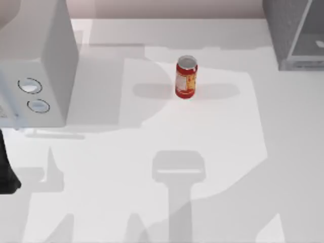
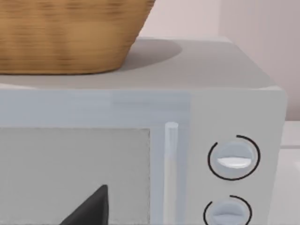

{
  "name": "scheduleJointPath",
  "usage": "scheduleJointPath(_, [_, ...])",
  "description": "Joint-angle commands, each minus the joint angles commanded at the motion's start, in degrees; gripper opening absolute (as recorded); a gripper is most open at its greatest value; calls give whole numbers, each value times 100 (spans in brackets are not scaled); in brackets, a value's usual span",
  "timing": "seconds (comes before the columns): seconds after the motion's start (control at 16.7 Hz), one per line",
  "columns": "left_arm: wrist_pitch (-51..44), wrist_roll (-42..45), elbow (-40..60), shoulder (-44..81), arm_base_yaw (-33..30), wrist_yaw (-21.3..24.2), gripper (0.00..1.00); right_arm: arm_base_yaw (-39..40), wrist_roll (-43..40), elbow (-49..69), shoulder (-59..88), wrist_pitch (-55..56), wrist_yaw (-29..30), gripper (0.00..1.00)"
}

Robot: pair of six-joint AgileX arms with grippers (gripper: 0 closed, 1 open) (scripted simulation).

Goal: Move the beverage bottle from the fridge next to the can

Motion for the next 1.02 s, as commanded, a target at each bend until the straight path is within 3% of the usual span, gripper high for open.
scheduleJointPath(0.48, [0,0,0,0,0,0,100,0,0,0,0,0,0,2])
scheduleJointPath(1.02, [0,0,0,0,0,0,100,-18,8,-3,-8,0,-2,0])
